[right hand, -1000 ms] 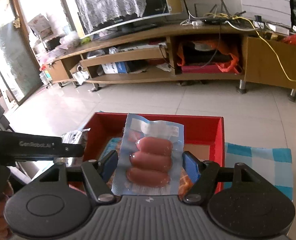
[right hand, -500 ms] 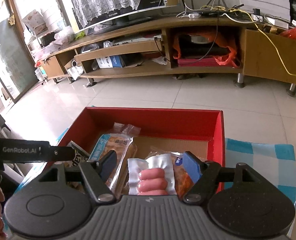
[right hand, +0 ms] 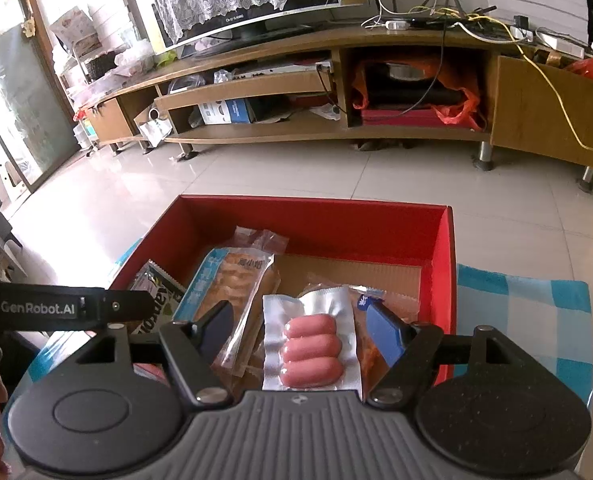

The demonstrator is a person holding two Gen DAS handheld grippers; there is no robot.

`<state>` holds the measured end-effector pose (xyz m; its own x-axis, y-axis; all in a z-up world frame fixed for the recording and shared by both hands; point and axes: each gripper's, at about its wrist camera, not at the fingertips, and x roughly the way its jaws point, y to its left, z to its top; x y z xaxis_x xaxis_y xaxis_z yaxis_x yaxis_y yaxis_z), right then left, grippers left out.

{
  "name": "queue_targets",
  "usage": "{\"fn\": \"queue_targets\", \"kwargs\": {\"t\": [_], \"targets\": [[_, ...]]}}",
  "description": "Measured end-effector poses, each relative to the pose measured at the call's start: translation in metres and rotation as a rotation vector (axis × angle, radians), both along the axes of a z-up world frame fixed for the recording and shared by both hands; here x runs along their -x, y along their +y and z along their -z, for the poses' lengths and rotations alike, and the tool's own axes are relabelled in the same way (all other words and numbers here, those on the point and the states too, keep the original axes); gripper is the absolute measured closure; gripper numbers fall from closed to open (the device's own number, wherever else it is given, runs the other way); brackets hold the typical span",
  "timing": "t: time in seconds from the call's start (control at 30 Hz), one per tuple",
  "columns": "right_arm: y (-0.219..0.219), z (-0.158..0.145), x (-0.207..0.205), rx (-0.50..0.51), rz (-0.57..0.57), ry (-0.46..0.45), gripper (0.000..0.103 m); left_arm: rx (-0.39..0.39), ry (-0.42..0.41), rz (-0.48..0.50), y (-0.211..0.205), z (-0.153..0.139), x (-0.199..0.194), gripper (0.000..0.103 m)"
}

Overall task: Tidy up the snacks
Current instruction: 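Release the sausage pack in the box with the right tool and withdraw both tools, then grasp the white snack bar packet with the left tool while the right grasps the round bun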

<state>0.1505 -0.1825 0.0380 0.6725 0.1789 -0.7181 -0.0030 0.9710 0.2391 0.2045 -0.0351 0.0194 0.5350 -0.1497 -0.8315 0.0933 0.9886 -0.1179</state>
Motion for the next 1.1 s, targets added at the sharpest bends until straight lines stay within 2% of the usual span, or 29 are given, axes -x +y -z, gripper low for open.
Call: {"fn": "queue_targets", "kwargs": {"t": [0.27,0.5,0.7,0.8,0.97,1.1], "targets": [[-0.001,-0.001,0.012,0.011,-0.02,0.001,0.029,-0.028,0.005,0.026,0.008,0.001,0.017,0.011],[-0.001,-0.002,0.027,0.008,-0.03,0.015,0.029,0.012,0.073,0.038,0.019,0.013,0.042,0.01],[0.0,-0.008,0.049,0.003,-0.041,0.014,0.028,0.007,0.128,0.069,0.02,0.029,0.07,0.01],[0.001,-0.01,0.06,0.0,-0.049,0.013,0.025,0.008,0.16,0.069,0.028,0.037,0.09,0.01],[0.003,-0.013,0.074,-0.003,-0.059,0.014,0.025,0.0,0.21,0.056,0.037,0.053,0.113,0.009],[0.003,-0.017,0.086,-0.023,-0.057,0.006,0.025,-0.035,0.235,0.066,0.035,0.067,0.12,0.008]]}}
